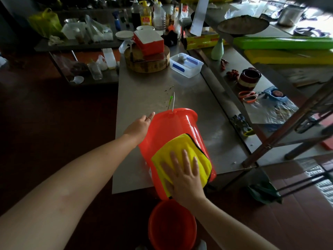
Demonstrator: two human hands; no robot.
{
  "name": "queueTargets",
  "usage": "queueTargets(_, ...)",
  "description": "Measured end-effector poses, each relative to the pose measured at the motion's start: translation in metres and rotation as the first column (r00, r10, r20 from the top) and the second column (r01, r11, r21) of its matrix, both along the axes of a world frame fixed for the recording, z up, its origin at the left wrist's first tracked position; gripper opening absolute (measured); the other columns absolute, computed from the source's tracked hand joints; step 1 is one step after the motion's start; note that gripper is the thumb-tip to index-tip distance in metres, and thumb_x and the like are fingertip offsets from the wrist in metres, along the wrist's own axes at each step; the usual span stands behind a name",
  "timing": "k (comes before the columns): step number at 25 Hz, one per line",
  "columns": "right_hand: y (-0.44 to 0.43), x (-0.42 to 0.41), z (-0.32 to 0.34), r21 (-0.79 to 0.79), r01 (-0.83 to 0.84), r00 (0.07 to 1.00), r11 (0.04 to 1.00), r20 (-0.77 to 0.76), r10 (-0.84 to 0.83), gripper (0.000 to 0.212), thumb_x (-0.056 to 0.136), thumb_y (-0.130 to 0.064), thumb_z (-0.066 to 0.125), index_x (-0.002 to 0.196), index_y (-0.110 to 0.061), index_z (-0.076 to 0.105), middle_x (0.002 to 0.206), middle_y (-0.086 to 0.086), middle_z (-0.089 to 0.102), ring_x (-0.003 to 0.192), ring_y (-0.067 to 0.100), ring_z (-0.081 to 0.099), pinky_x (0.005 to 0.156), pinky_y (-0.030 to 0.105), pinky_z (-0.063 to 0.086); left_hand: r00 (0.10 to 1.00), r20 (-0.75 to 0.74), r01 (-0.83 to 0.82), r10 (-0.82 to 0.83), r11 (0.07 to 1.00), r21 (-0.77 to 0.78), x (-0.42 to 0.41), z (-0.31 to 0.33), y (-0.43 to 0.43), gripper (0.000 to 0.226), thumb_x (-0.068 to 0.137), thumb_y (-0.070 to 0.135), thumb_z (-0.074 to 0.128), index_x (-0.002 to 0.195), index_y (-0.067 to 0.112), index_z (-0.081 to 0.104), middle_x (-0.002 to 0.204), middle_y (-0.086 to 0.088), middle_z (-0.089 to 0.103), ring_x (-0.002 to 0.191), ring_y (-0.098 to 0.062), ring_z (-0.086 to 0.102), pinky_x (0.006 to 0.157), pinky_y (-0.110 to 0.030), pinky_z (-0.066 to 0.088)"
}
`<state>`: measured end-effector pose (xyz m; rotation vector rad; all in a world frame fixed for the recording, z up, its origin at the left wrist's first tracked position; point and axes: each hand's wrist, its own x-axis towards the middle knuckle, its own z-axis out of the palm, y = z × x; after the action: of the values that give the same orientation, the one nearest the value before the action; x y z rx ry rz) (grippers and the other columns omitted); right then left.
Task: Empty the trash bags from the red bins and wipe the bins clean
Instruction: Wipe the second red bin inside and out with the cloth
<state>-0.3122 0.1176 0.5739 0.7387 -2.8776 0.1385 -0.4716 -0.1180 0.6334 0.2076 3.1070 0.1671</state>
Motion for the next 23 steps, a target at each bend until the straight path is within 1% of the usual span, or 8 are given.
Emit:
queueTargets(3, -0.007, 0.011, -0.009, 0.103, -0.135, 0.990, 0.985, -0.034, 0.139, 0.068, 0.089, -0.053, 0.053, 0.153, -0.039, 0.036, 0.169, 0.003, 0.014, 0.153, 0.042, 0.006, 0.114, 0.072, 0.015, 1.000, 0.004, -0.017, 0.017, 1.000, 0.015, 0.002, -0.003, -0.006, 0.077, 0.100, -0.007, 0.033, 0.160, 0.029, 0.001, 0.135, -0.013, 0.044, 0.105, -0.029, 0.056, 0.084, -0.039, 0.051)
queueTargets(5, 0.000, 0.009, -0.010, 0.095, -0.151, 0.988, 0.984, -0.018, 0.153, 0.070, 0.089, -0.056, 0.052, 0.154, -0.039, 0.034, 0.169, 0.002, 0.014, 0.154, 0.039, 0.007, 0.115, 0.070, 0.018, 1.000, 0.005, -0.012, 0.012, 1.000, 0.012, 0.001, -0.003, -0.007, 0.074, 0.102, -0.004, 0.032, 0.160, 0.029, 0.003, 0.133, -0.012, 0.045, 0.105, -0.030, 0.056, 0.086, -0.041, 0.051)
queueTargets(8, 0.027, 0.006, -0.007, 0.047, -0.072, 0.997, 0.996, 0.011, 0.071, 0.072, 0.092, -0.063, 0.050, 0.157, -0.043, 0.026, 0.169, 0.000, 0.009, 0.155, 0.036, 0.005, 0.116, 0.066, 0.021, 0.999, 0.018, -0.050, 0.048, 0.990, 0.128, 0.001, 0.000, 0.000, 0.053, 0.110, 0.018, 0.025, 0.159, 0.034, 0.014, 0.120, -0.009, 0.050, 0.100, -0.030, 0.058, 0.081, -0.041, 0.050)
queueTargets(10, 0.048, 0.007, -0.006, 0.013, 0.016, 0.999, 1.000, 0.030, -0.017, 0.069, 0.096, -0.068, 0.040, 0.157, -0.045, 0.020, 0.170, -0.001, 0.006, 0.155, 0.035, 0.004, 0.115, 0.065, 0.026, 0.996, 0.024, -0.091, 0.088, 0.977, 0.192, 0.002, 0.003, 0.006, 0.047, 0.110, 0.031, 0.020, 0.157, 0.034, 0.023, 0.117, -0.007, 0.051, 0.102, -0.031, 0.058, 0.081, -0.041, 0.048)
queueTargets(13, 0.072, 0.011, -0.004, -0.032, 0.148, 0.986, 0.989, 0.085, -0.145, 0.068, 0.098, -0.074, 0.029, 0.158, -0.047, 0.013, 0.170, -0.003, 0.001, 0.155, 0.034, 0.000, 0.116, 0.061, 0.030, 0.996, 0.043, -0.079, 0.073, 0.987, 0.137, 0.000, 0.006, 0.009, 0.054, 0.108, 0.020, 0.023, 0.159, 0.033, 0.015, 0.125, -0.009, 0.048, 0.104, -0.030, 0.056, 0.081, -0.040, 0.048)
queueTargets(17, 0.072, 0.016, -0.001, -0.033, 0.163, 0.980, 0.986, 0.121, -0.158, 0.065, 0.100, -0.072, 0.025, 0.158, -0.048, 0.010, 0.170, -0.002, -0.002, 0.155, 0.037, -0.003, 0.114, 0.066, 0.028, 0.998, 0.055, -0.017, 0.017, 1.000, 0.007, -0.005, 0.012, 0.008, 0.078, 0.096, -0.007, 0.029, 0.161, 0.029, 0.006, 0.135, -0.012, 0.045, 0.105, -0.031, 0.057, 0.084, -0.042, 0.053)
queueTargets(21, 0.044, 0.014, 0.006, 0.039, 0.133, 0.983, 0.990, 0.120, -0.137, 0.063, 0.100, -0.070, 0.027, 0.158, -0.048, 0.011, 0.170, 0.000, 0.003, 0.154, 0.042, 0.000, 0.112, 0.070, 0.027, 0.996, 0.078, 0.036, -0.038, 0.999, 0.030, -0.008, 0.014, -0.001, 0.081, 0.092, -0.007, 0.032, 0.161, 0.028, 0.008, 0.124, -0.012, 0.052, 0.091, -0.026, 0.055, 0.070, -0.033, 0.044)
queueTargets(23, 0.025, 0.000, 0.013, 0.062, 0.138, 0.979, 0.988, 0.141, -0.146, 0.064, 0.098, -0.070, 0.026, 0.157, -0.051, 0.010, 0.170, 0.000, 0.002, 0.153, 0.043, -0.003, 0.112, 0.071, 0.024, 0.993, 0.095, 0.058, -0.063, 0.997, 0.050, -0.010, 0.014, -0.008, 0.081, 0.092, -0.007, 0.032, 0.160, 0.029, 0.008, 0.123, -0.012, 0.054, 0.085, -0.022, 0.053, 0.069, -0.033, 0.045)
